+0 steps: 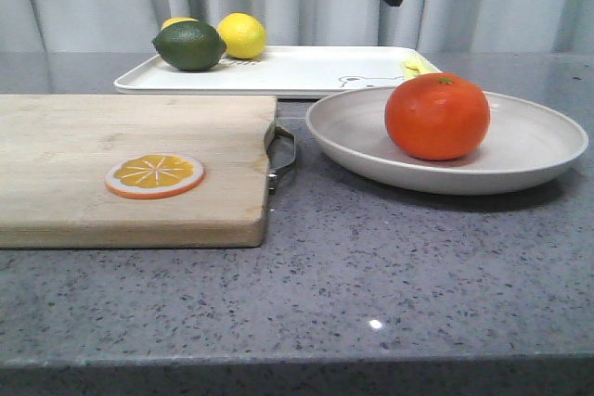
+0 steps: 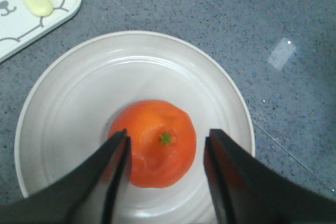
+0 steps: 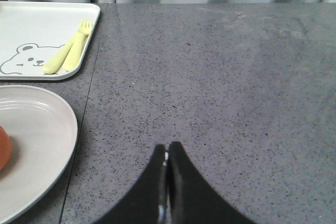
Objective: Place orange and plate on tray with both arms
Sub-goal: 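Open the left gripper to release the orange and raise it away, then move the right gripper down to grip the plate rim nearest it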
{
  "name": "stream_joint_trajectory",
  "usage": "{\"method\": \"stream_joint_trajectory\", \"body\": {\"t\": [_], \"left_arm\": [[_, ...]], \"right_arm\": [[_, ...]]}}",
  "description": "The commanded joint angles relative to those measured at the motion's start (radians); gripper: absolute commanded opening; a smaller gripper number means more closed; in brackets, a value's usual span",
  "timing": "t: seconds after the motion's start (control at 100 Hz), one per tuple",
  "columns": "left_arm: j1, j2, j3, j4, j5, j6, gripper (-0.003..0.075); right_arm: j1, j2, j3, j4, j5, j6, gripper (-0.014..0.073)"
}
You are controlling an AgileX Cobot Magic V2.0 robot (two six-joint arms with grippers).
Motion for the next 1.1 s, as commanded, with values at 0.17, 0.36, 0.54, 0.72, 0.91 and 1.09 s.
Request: {"method": "stream_joint_trajectory", "body": {"t": [0.17, 0.36, 0.54, 0.72, 0.91, 1.09], "left_arm": [[0.005, -0.229, 0.209, 0.005, -0.152, 0.002, -0.0018], [0.035, -0.377, 0.382, 0.001, -0.223, 0.002, -0.002], [0.083, -0.557, 0.547, -0.001, -0.234, 0.0, -0.002], [0.109, -0.753, 0.691, -0.001, -0.275, 0.0, -0.002], [0.121, -0.95, 0.818, -0.001, -0.288, 0.0, -0.002], [0.121, -1.111, 0.925, -0.001, -0.286, -0.005, -0.002]], "right_arm": [[-0.003, 0.011, -0.036, -0.007, -0.087, 0.0, -0.0066], [-0.003, 0.011, -0.036, -0.007, -0.088, 0.0, -0.0066], [-0.003, 0.011, -0.036, -0.007, -0.092, 0.0, -0.0066], [-0.003, 0.011, -0.036, -0.007, -0.101, 0.0, -0.0066], [-0.003, 0.011, -0.036, -0.007, -0.097, 0.0, -0.0066], [-0.003, 0.011, -0.036, -0.007, -0.094, 0.0, -0.0066]]}}
